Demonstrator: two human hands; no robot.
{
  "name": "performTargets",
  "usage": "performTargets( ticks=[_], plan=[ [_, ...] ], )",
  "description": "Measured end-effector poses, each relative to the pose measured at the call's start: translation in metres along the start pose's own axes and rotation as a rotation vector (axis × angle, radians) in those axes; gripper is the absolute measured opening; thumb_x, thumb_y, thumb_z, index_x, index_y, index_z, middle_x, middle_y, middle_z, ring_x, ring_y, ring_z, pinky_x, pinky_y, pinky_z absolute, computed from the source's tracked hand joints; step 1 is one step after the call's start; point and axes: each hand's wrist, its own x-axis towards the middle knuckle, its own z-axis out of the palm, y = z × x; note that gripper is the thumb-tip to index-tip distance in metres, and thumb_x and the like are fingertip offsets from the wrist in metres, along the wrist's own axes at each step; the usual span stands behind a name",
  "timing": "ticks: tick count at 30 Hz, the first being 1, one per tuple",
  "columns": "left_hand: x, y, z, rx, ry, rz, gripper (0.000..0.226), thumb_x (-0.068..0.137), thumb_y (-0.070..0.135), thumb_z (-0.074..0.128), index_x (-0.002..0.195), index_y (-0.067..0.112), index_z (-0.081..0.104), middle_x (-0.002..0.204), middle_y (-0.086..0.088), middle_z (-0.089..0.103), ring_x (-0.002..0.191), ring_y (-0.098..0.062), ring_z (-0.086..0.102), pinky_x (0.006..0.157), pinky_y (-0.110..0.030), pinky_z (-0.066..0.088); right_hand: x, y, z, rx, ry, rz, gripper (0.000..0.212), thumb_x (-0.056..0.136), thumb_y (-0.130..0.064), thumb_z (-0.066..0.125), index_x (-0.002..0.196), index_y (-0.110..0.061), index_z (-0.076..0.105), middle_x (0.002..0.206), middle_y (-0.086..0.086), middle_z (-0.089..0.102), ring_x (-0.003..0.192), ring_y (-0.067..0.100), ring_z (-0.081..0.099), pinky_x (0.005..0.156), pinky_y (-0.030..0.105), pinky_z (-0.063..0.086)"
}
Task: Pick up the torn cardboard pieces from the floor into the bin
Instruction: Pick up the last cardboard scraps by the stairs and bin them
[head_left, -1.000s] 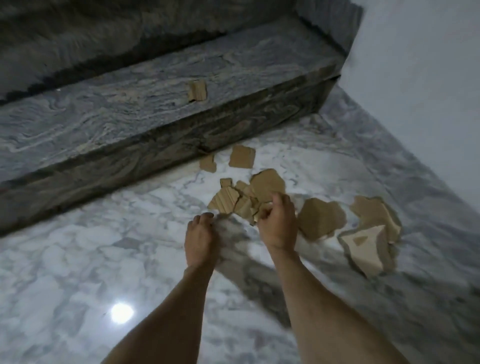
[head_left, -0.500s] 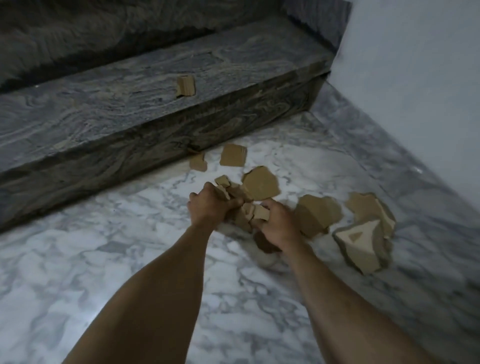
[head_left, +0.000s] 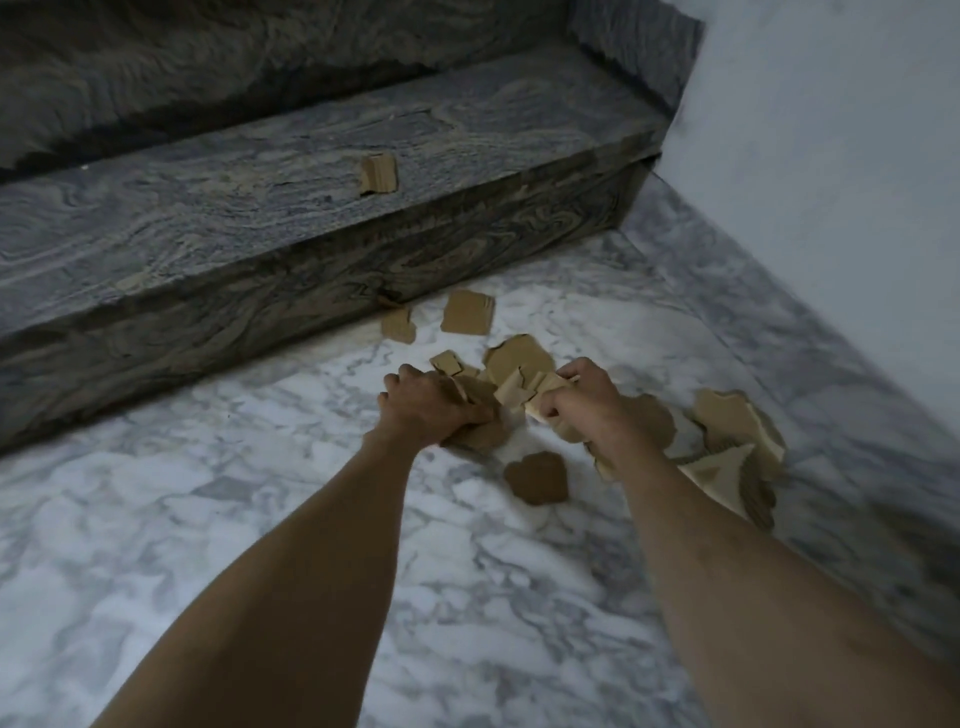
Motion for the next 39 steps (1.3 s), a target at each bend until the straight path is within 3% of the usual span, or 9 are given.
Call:
performTargets(
  ticks=[4, 7, 10, 15, 19, 22, 30, 35, 39],
  plan=[
    [0.0, 0.022, 0.024, 0.079, 0.045, 0.036, 0.091, 0.069, 0.065, 0.075, 0.138, 0.013, 0.046, 0.131, -0.013, 0.039, 0.12, -0.036, 0.04, 0.1, -0.043, 0.042, 0.015, -0.019, 0.003, -0.069, -0.023, -0.044, 0.063, 0.083, -0.005, 0.065, 0.137, -0.022, 0.039, 0.108, 0.007, 0.055, 0.079, 0.022, 0.057, 0.055, 0.027, 0.041],
    [0.005, 0.025, 0.03, 0.029, 0.042, 0.038, 0.081, 0.073, 0.052, 0.08, 0.133, 0.009, 0.049, 0.132, -0.015, 0.043, 0.119, -0.036, 0.047, 0.098, -0.041, 0.046, 0.032, -0.027, 0.012, -0.361, -0.112, -0.101, 0.099, 0.082, -0.015, 0.068, 0.158, -0.031, 0.007, 0.129, 0.015, 0.056, 0.108, 0.034, 0.061, 0.094, 0.042, 0.05],
    [0.008, 0.023, 0.031, -0.014, 0.034, 0.028, 0.068, 0.072, 0.047, 0.083, 0.12, 0.008, 0.056, 0.123, -0.015, 0.062, 0.114, -0.035, 0.059, 0.091, -0.039, 0.049, 0.044, -0.025, 0.025, -0.647, -0.107, -0.116, 0.107, 0.081, -0.029, 0.072, 0.159, -0.031, -0.001, 0.143, 0.019, 0.05, 0.131, 0.04, 0.047, 0.116, 0.051, 0.028],
    [-0.003, 0.015, 0.028, -0.201, 0.015, -0.012, 0.09, 0.069, 0.041, 0.088, 0.134, 0.007, 0.036, 0.12, -0.014, 0.065, 0.114, -0.035, 0.062, 0.088, -0.037, 0.048, 0.047, -0.027, 0.026, -0.812, -0.016, -0.194, 0.09, 0.075, -0.027, 0.081, 0.149, -0.024, 0.028, 0.154, 0.014, 0.015, 0.141, 0.041, 0.022, 0.112, 0.051, 0.031],
    [-0.009, -0.007, 0.018, -0.136, -0.065, 0.068, 0.076, 0.062, 0.055, 0.088, 0.119, 0.014, 0.058, 0.112, -0.007, 0.068, 0.105, -0.029, 0.062, 0.081, -0.036, 0.051, 0.044, -0.021, 0.023, -0.872, -0.096, -0.366, 0.087, 0.086, -0.021, 0.071, 0.154, -0.022, 0.017, 0.166, 0.007, -0.004, 0.148, 0.039, 0.01, 0.118, 0.051, 0.022],
    [-0.014, -0.025, 0.002, -0.13, -0.109, 0.089, 0.062, 0.059, 0.058, 0.089, 0.097, 0.015, 0.066, 0.094, -0.004, 0.071, 0.094, -0.024, 0.066, 0.078, -0.039, 0.055, 0.04, -0.023, 0.019, -0.888, -0.197, -0.336, 0.116, 0.078, -0.013, 0.08, 0.159, -0.032, -0.001, 0.167, 0.005, 0.0, 0.152, 0.039, 0.008, 0.119, 0.053, 0.023],
    [0.001, -0.037, -0.017, -0.149, -0.172, 0.083, 0.064, 0.075, 0.068, 0.073, 0.093, 0.007, 0.068, 0.075, -0.004, 0.068, 0.058, -0.017, 0.064, 0.041, -0.024, 0.046, 0.036, -0.021, -0.002, -0.822, -0.091, -0.227, 0.095, 0.064, -0.036, 0.093, 0.143, -0.016, 0.044, 0.151, 0.009, 0.037, 0.136, 0.032, 0.036, 0.109, 0.041, 0.039],
    [0.02, -0.053, 0.002, -0.409, -0.298, 0.045, 0.071, 0.084, 0.046, 0.077, 0.128, 0.01, 0.034, 0.11, -0.005, 0.056, 0.098, -0.023, 0.059, 0.072, -0.036, 0.053, 0.03, -0.021, -0.035, -0.244, -0.073, -0.165, 0.105, 0.066, -0.019, 0.093, 0.154, -0.011, 0.035, 0.154, 0.006, 0.044, 0.136, 0.025, 0.045, 0.104, 0.029, 0.041],
    [0.023, -0.05, 0.003, -0.721, -0.283, -0.05, 0.069, 0.074, 0.04, 0.082, 0.123, 0.007, 0.047, 0.12, -0.015, 0.061, 0.106, -0.026, 0.063, 0.09, -0.045, 0.056, 0.001, -0.006, -0.034, -0.359, -0.221, -0.103, 0.087, 0.063, -0.02, 0.094, 0.138, -0.024, 0.051, 0.13, -0.002, 0.054, 0.112, 0.02, 0.052, 0.093, 0.031, 0.047]
  ],
)
